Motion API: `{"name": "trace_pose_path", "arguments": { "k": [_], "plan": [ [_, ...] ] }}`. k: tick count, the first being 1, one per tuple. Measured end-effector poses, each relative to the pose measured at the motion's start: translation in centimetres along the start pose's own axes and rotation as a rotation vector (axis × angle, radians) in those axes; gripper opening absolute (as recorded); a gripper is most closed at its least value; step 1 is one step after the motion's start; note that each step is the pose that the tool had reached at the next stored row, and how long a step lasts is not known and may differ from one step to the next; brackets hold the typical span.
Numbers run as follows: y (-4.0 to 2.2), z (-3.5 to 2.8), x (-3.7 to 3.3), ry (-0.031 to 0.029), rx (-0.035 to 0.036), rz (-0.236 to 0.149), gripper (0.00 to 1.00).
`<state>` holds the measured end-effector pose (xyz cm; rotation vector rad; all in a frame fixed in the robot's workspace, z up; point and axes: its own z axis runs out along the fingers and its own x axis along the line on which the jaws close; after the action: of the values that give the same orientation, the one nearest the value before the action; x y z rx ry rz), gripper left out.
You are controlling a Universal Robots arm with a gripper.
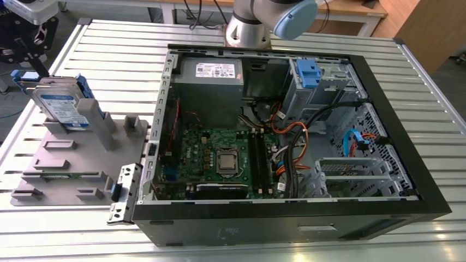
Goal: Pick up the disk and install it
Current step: 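Pick up the disk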
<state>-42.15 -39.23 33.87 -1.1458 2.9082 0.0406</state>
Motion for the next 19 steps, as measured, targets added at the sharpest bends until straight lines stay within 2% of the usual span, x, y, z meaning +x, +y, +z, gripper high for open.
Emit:
{"name": "trace_pose_path", "arguments": {
  "k": [19],
  "plan": [
    [0.0, 0.05, 0.0, 0.0064, -0.0083, -0.345, 0.11]
  ]
}}
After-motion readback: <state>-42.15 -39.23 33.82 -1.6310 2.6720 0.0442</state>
